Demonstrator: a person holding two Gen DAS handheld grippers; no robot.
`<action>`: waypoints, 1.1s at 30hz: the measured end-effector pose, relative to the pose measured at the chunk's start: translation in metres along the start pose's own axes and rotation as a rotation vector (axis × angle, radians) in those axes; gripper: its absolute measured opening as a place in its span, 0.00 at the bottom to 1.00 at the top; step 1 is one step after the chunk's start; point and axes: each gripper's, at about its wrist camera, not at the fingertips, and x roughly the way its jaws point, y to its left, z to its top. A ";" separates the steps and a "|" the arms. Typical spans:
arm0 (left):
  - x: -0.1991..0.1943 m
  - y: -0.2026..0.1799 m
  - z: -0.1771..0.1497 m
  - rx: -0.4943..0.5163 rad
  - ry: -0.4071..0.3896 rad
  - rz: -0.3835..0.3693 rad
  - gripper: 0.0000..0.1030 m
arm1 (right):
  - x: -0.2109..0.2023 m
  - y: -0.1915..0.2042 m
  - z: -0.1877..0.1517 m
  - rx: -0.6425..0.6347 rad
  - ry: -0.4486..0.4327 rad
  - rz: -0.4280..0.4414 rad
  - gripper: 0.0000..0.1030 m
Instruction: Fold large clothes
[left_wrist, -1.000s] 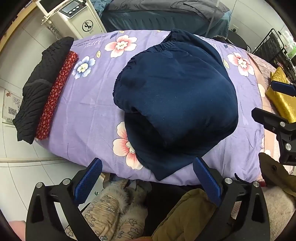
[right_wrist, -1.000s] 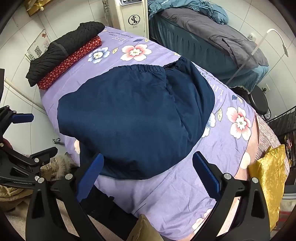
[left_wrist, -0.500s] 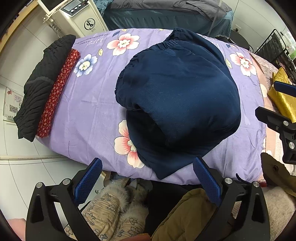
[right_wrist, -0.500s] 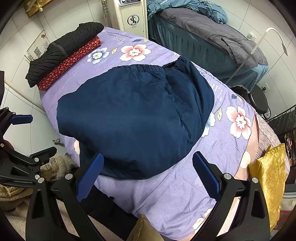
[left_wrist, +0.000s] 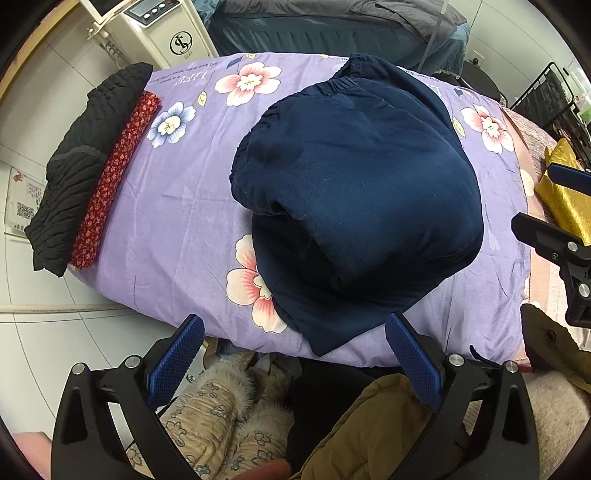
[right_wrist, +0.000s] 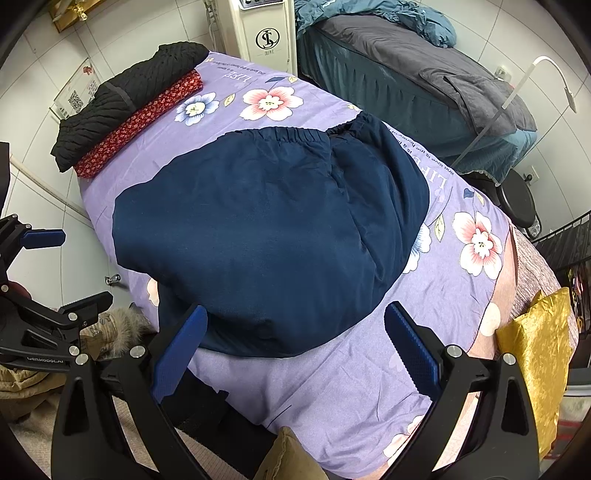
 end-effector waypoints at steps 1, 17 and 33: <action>0.001 0.000 0.000 -0.003 0.002 0.000 0.94 | 0.000 0.000 0.000 0.000 0.001 0.000 0.93; 0.005 0.002 0.001 -0.019 0.026 -0.015 0.94 | 0.001 0.001 0.000 -0.001 0.001 0.000 0.93; 0.006 0.004 0.001 -0.026 0.031 -0.016 0.94 | 0.003 0.002 0.000 -0.002 0.004 0.000 0.93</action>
